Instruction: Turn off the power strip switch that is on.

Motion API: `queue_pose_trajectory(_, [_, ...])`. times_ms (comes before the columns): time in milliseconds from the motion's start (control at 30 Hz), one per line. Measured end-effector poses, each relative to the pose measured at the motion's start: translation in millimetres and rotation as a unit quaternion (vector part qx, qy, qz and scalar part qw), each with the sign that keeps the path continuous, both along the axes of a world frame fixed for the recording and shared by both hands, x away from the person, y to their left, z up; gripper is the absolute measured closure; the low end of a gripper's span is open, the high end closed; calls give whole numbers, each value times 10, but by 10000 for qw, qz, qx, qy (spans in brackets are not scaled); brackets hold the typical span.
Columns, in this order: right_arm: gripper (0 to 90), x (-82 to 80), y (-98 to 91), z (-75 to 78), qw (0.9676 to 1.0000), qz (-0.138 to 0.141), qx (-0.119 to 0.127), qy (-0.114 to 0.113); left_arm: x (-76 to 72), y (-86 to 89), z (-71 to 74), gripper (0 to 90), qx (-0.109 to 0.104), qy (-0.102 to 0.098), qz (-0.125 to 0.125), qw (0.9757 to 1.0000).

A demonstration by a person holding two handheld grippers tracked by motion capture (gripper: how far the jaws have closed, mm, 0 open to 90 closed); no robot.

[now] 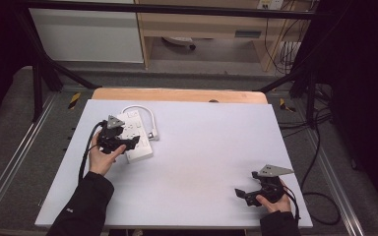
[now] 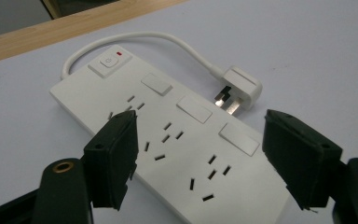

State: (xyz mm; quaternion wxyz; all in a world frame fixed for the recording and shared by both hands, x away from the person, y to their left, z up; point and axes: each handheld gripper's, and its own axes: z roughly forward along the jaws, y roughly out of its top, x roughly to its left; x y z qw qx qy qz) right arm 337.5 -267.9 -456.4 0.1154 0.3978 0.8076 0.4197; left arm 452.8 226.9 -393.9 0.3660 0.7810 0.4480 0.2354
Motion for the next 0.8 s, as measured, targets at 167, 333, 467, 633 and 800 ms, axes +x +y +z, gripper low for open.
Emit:
queue_pose_trajectory(167, [12, 1, 1, -2, 10000, 8, -7, 18, 40, -24, -25, 342, -33, -41, 72, 10000])
queue_pose_trajectory(333, [12, 0, 0, 0, 10000, 8, -5, 19, 70, -30, -41, 389, -55, -50, 137, 9999])
queue_pose_trajectory(467, [12, 2, 1, -1, 10000, 6, -14, 17, 101, -30, -70, 423, -29, -55, 196, 9998])
queue_pose_trajectory(633, [12, 0, 1, 0, 10000, 2, -3, 19, 135, -28, -94, 464, -41, -71, 250, 9997])
queue_pose_trajectory(800, [12, 2, 0, -1, 10000, 7, -5, 14, 169, -38, -117, 522, -57, -93, 288, 9995])
